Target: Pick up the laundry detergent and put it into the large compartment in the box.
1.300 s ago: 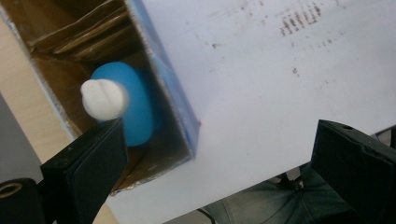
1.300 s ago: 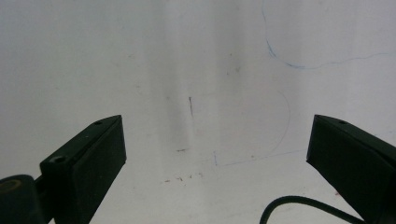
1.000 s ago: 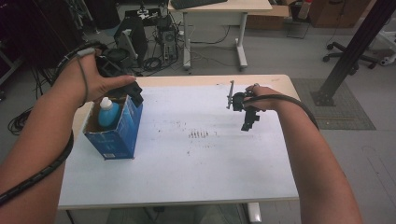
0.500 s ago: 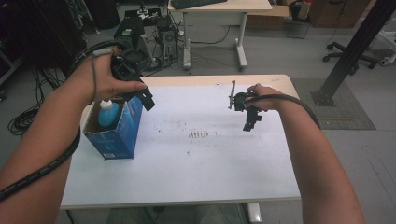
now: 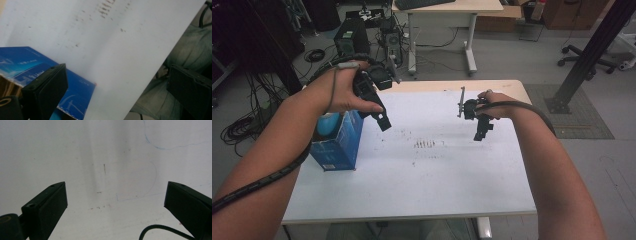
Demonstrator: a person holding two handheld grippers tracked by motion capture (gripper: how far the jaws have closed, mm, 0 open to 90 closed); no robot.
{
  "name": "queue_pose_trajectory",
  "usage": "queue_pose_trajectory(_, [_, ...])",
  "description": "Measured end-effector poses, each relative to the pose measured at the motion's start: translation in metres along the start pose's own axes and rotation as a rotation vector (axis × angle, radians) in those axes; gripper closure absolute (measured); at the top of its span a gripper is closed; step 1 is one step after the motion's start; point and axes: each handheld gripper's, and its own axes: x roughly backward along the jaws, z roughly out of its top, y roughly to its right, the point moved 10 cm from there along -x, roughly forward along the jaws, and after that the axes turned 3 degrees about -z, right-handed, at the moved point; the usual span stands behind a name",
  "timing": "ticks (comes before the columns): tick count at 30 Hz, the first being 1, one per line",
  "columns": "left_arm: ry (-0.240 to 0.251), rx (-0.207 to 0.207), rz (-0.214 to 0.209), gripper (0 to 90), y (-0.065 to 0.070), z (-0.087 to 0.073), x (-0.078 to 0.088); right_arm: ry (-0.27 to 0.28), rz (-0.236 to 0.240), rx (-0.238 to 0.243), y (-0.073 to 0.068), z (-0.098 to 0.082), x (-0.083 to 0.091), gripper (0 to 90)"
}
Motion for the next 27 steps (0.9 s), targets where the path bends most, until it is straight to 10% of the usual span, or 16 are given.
queue_pose_trajectory(27, [-0.06, -0.073, -0.054, 4.3, 0.005, -0.016, -0.032, -0.007, -0.008, 0.015, -0.004, 0.004, 0.006, 4.5])
